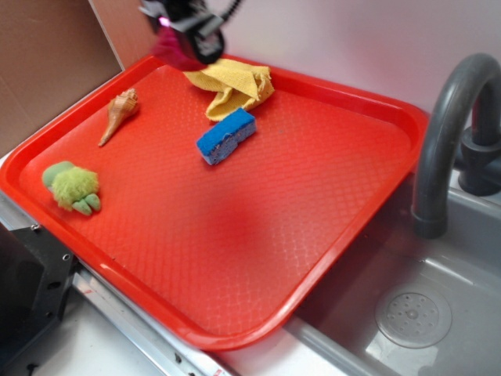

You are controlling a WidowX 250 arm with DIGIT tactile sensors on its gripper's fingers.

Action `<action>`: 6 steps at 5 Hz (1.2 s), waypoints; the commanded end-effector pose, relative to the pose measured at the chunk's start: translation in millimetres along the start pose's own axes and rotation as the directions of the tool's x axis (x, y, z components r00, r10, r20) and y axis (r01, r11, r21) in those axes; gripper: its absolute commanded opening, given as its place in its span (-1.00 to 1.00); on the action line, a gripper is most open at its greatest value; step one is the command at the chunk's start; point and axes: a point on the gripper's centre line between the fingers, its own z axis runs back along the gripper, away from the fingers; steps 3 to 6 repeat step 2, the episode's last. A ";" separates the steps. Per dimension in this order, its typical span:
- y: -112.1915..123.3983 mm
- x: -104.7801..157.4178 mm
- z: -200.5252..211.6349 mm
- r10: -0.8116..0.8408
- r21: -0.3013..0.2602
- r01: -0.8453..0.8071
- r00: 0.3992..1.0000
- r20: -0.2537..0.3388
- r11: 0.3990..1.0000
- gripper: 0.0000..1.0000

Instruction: Grab the red paper.

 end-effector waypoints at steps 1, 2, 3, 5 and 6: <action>-13.7 -24.7 21.4 0.164 -0.061 -0.164 0.986 -0.007 0.985 -1.00; -6.9 -28.1 26.8 0.076 -0.079 -0.083 0.993 -0.089 0.993 -1.00; -6.9 -28.1 26.8 0.076 -0.079 -0.083 0.993 -0.089 0.993 -1.00; -6.9 -28.1 26.8 0.076 -0.079 -0.083 0.993 -0.089 0.993 -1.00; -6.9 -28.1 26.8 0.076 -0.079 -0.083 0.993 -0.089 0.993 -1.00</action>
